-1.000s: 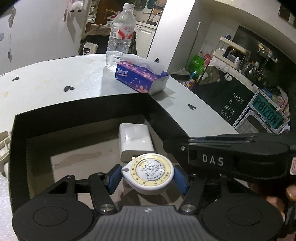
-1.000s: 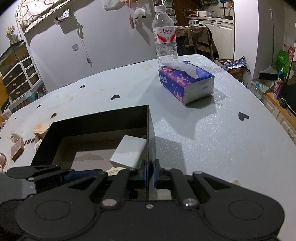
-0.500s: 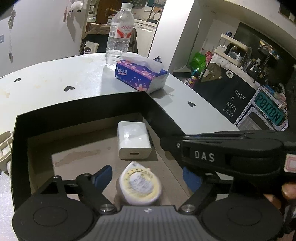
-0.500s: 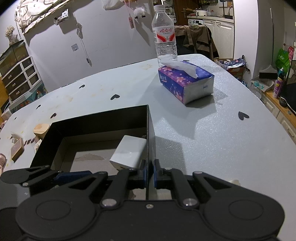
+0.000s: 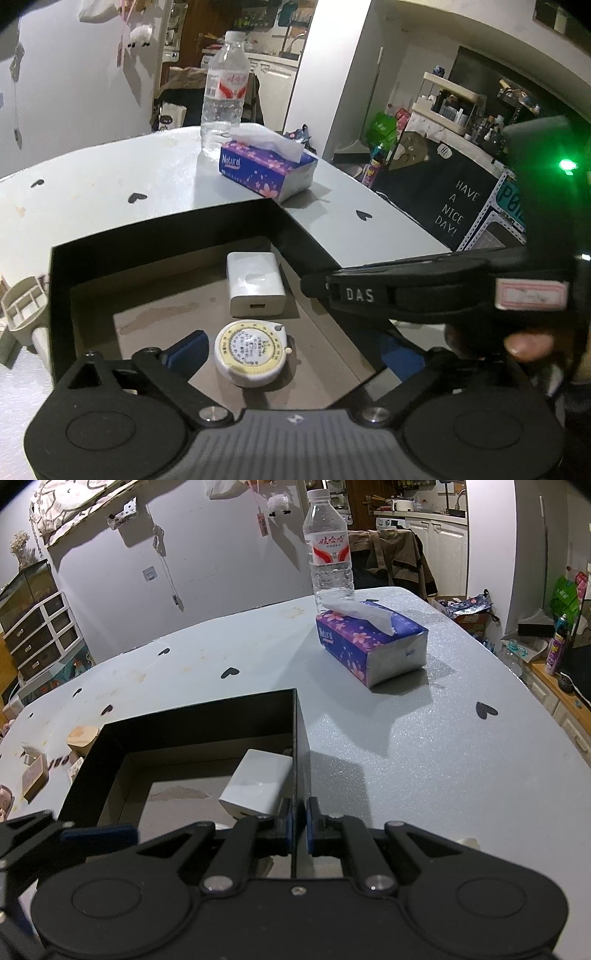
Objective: Organize rigid objects
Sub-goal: 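Carry the tape measure with the left tool into the black box and release, then grasp the UV gel polish box and wooden brush with the left tool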
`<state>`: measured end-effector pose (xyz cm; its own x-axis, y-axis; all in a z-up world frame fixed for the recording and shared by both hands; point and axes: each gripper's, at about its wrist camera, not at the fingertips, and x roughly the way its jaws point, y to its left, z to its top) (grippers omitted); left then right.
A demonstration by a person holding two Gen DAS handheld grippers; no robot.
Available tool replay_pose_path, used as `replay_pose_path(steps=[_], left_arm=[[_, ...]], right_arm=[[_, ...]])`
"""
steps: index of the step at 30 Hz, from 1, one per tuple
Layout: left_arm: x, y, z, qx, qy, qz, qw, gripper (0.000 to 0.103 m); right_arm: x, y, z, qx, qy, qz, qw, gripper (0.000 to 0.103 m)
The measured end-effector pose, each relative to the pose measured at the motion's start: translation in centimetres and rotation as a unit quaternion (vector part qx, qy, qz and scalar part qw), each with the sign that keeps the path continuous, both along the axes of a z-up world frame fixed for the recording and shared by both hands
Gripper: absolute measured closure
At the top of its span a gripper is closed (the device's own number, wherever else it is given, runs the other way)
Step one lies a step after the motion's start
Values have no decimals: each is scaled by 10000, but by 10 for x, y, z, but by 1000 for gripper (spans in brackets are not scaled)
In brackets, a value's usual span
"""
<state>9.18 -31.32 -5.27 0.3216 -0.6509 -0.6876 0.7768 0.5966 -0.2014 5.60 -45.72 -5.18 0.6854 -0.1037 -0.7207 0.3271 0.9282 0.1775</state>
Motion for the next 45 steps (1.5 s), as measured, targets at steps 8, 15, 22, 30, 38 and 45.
replay_pose_path(steps=[8,15,22,30,38,45], left_arm=[[-20,29,15,-101,-207,-10,9997,0],[-31,69,26,-169,-472,351,9981,0],[-26,114,33,-267,-856,893,9920,0],[1,172,27,-439,-1010,1714,9790,0],[36,204,10,-6,-1476,2082,9669,2],[74,198,-3,180,-1448,1272,9811,5]], right_arm=[[-1,-1,-1,14,-11,-9,10000,95],[-1,-1,-1,17,-13,-12,10000,95],[-1,-1,-1,11,-4,-13,10000,95],[-1,0,0,-38,26,7,10000,95],[0,3,0,-96,56,-33,9999,96],[1,6,1,-177,101,-63,9998,97]])
